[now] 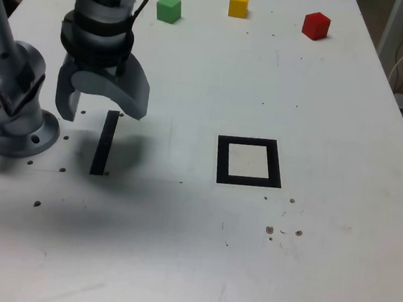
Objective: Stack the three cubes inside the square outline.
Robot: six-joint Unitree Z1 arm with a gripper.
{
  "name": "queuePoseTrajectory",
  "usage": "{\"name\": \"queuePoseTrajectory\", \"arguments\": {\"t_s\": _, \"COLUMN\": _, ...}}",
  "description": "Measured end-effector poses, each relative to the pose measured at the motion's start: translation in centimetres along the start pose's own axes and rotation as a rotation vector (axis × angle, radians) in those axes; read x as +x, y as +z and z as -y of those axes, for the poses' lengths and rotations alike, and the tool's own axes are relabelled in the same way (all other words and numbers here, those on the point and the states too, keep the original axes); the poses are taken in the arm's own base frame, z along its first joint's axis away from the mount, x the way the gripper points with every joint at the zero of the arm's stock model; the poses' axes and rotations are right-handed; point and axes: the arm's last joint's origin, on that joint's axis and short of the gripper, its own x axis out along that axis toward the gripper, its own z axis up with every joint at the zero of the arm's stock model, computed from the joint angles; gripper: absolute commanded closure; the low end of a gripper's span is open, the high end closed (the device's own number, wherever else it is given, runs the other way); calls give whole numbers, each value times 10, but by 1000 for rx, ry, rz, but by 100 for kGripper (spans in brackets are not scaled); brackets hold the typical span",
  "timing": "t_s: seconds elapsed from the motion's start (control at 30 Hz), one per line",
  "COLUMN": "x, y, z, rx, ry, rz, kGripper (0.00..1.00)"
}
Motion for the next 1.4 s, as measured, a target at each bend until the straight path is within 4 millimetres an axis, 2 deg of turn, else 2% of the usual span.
{"name": "queuePoseTrajectory", "arguments": {"t_s": 0.53, "x": -7, "y": 5, "z": -2, "rx": 79, "ry": -5, "rz": -48, "kGripper": 0}}
{"name": "queuePoseTrajectory", "arguments": {"t_s": 0.83, "x": -52, "y": 35, "z": -31, "rx": 141, "ry": 33, "rz": 45, "kGripper": 1}}
{"name": "queuePoseTrajectory", "arguments": {"t_s": 1.03, "x": -79, "y": 67, "z": -49, "rx": 264, "ry": 73, "rz": 63, "kGripper": 1}}
{"name": "queuePoseTrajectory", "arguments": {"t_s": 1.13, "x": -97, "y": 75, "z": -57, "rx": 306, "ry": 105, "rz": 95, "kGripper": 1}}
{"name": "queuePoseTrajectory", "arguments": {"t_s": 1.27, "x": -111, "y": 95, "z": -68, "rx": 391, "ry": 143, "rz": 72, "kGripper": 1}}
{"name": "queuePoseTrajectory", "arguments": {"t_s": 1.4, "x": -130, "y": 106, "z": -86, "rx": 428, "ry": 177, "rz": 110, "kGripper": 1}}
